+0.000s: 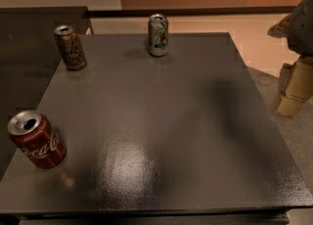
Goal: Knock orange can over
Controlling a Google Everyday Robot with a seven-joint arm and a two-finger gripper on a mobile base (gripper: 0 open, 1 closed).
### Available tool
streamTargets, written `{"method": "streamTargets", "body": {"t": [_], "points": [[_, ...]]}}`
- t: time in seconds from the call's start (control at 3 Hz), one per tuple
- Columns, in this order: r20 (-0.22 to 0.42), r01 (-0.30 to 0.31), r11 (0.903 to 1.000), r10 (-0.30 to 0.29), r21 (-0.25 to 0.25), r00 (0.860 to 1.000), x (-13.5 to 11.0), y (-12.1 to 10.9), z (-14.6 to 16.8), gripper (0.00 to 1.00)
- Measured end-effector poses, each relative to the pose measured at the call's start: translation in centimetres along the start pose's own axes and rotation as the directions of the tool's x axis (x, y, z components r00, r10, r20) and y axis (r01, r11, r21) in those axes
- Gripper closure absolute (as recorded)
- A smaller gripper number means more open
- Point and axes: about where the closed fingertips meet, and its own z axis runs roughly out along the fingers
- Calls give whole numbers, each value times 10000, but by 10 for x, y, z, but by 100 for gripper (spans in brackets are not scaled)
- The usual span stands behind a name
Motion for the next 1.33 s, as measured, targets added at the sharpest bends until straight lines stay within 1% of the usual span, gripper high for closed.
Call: {"method": "streamTargets", "body": {"t": [0.67, 1.0, 1.33], "points": [[7, 4, 10000, -4, -2, 10000, 0, 0, 0, 0], [961, 539, 9983, -513, -241, 9940, -48, -27, 49, 0], [2058, 1206, 9910, -1063, -579, 9728, -104, -52, 102, 0]]}}
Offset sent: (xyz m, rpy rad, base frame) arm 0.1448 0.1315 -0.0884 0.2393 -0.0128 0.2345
